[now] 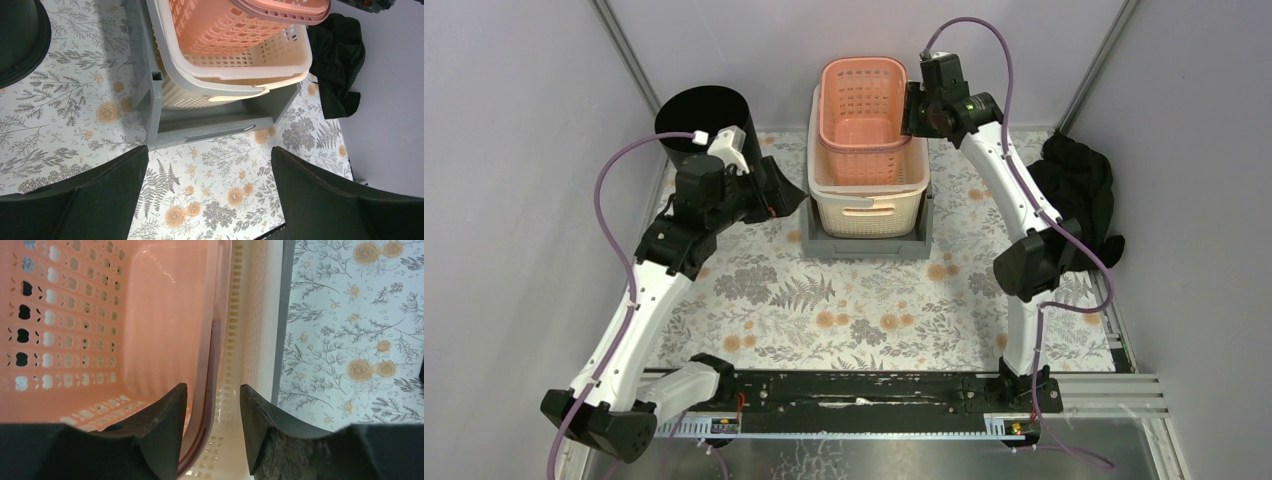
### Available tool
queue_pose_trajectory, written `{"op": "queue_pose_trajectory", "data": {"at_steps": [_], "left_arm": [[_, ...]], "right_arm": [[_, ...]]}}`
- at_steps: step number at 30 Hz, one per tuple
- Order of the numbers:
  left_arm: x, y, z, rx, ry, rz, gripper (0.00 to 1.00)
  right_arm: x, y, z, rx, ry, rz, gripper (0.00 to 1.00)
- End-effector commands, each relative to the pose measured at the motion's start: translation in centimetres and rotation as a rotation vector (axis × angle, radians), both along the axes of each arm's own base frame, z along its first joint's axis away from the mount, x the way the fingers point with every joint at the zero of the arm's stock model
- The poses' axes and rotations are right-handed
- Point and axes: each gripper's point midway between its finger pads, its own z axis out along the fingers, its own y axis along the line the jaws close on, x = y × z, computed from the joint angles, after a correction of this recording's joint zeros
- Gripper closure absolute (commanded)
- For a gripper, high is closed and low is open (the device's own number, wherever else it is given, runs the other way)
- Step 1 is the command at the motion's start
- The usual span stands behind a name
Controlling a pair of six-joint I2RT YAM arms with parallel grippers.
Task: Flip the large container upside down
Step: Pick up the container from the container.
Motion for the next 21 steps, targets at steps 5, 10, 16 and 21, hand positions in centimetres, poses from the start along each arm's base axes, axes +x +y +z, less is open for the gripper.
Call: {"op": "queue_pose_trajectory", "data": {"at_steps": [5, 10, 16, 21], "left_arm": [[-0.9, 0.8, 0.7, 0.006, -0.025, 0.010, 0.00], [-1.1, 0.8, 0.9, 0.004, -0.029, 0.009, 0.00], [-1.3, 1.0, 1.0, 0.008, -0.029, 0.012, 0.00], [-1.3, 1.1, 1.2, 0.009, -0.035, 0.016, 0.00]], "right_arm": [[2.3, 0.8, 0.7, 0.018, -0.056, -0.017, 0.50], [3.1, 1.4, -1.1, 0.020, -0.020, -0.005, 0.71], [3.4, 2.3, -0.9, 0.046, -0.024, 0.026, 1.00], [3.4, 2.4, 2.4, 0.118, -0.082, 0.043, 1.00]]}}
